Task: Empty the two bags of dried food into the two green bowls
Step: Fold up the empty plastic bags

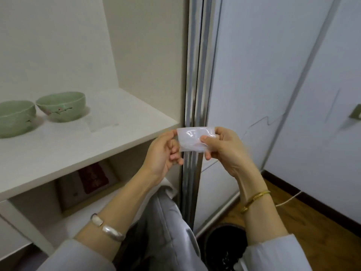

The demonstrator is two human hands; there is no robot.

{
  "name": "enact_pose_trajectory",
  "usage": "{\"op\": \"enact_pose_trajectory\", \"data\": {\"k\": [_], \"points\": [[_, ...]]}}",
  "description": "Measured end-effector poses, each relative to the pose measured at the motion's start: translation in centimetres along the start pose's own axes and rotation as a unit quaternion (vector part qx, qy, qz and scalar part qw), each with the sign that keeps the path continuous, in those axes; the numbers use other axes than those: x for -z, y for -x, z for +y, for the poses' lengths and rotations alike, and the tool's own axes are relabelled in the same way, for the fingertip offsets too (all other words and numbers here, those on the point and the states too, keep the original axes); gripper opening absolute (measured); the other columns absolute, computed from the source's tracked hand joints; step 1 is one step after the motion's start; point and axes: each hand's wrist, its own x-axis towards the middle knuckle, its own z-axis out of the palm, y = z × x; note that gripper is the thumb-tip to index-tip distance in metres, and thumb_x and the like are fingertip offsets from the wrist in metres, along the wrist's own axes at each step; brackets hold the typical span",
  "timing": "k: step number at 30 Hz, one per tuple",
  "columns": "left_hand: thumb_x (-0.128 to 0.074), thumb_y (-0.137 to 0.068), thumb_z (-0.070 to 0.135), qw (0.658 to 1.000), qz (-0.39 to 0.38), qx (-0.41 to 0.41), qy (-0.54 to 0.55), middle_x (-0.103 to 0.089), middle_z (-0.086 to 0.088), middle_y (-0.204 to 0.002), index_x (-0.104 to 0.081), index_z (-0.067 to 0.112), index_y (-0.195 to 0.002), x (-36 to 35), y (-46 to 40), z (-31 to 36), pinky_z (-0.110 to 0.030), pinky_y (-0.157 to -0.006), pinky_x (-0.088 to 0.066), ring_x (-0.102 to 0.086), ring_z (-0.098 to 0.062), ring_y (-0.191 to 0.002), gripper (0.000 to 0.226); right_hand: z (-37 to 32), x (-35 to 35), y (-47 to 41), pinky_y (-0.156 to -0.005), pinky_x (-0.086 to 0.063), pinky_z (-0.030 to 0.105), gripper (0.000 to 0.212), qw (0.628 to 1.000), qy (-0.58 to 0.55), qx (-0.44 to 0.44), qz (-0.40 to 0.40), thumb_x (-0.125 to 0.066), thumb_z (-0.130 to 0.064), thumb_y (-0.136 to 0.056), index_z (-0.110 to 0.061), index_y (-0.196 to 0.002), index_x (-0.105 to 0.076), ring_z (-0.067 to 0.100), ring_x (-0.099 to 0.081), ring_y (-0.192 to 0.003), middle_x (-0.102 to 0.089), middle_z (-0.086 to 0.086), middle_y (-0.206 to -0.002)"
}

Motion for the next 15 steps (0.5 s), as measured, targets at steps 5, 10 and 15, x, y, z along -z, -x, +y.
{"op": "enact_pose_trajectory", "data": {"k": [5, 10, 15], "points": [[-0.033, -0.091, 0.002, 0.996, 0.002, 0.068, -0.058, -0.033, -0.001, -0.053, -0.054, 0.009, -0.091, -3.0, 0.2, -3.7, -0.021, -0.040, -0.039, -0.029, -0.010, -0.041, 0.021, 3.4, 3.2, 1.0, -0.044, -0.048, 0.019, 0.008, 0.990, -0.031, -0.046, 0.132, -0.053, -0.008, -0.089, -0.006, -0.084, -0.059, 0.009, -0.051, -0.037, -0.059, 0.008, -0.074], [-0.036, -0.089, 0.000, 0.985, -0.036, 0.140, -0.094, -0.036, 0.006, -0.043, -0.053, 0.013, -0.076, -5.2, 0.0, -8.1, -0.018, -0.040, -0.037, -0.029, -0.008, -0.035, 0.025, 7.1, 6.0, 2.2, -0.039, -0.045, 0.018, 0.009, 0.975, -0.015, -0.111, 0.193, -0.051, -0.008, -0.088, -0.002, -0.088, -0.058, 0.008, -0.047, -0.029, -0.057, 0.006, -0.068], [-0.037, -0.091, 0.005, 0.963, -0.048, 0.228, -0.137, -0.042, -0.004, -0.061, -0.047, 0.011, -0.103, -6.9, 0.7, -11.6, -0.021, -0.042, -0.040, -0.034, -0.009, -0.034, 0.016, 12.1, 9.7, 3.6, -0.036, -0.043, 0.017, 0.008, 0.960, 0.034, -0.164, 0.224, -0.052, -0.006, -0.088, -0.001, -0.089, -0.058, 0.008, -0.048, -0.027, -0.058, 0.009, -0.065]]}}
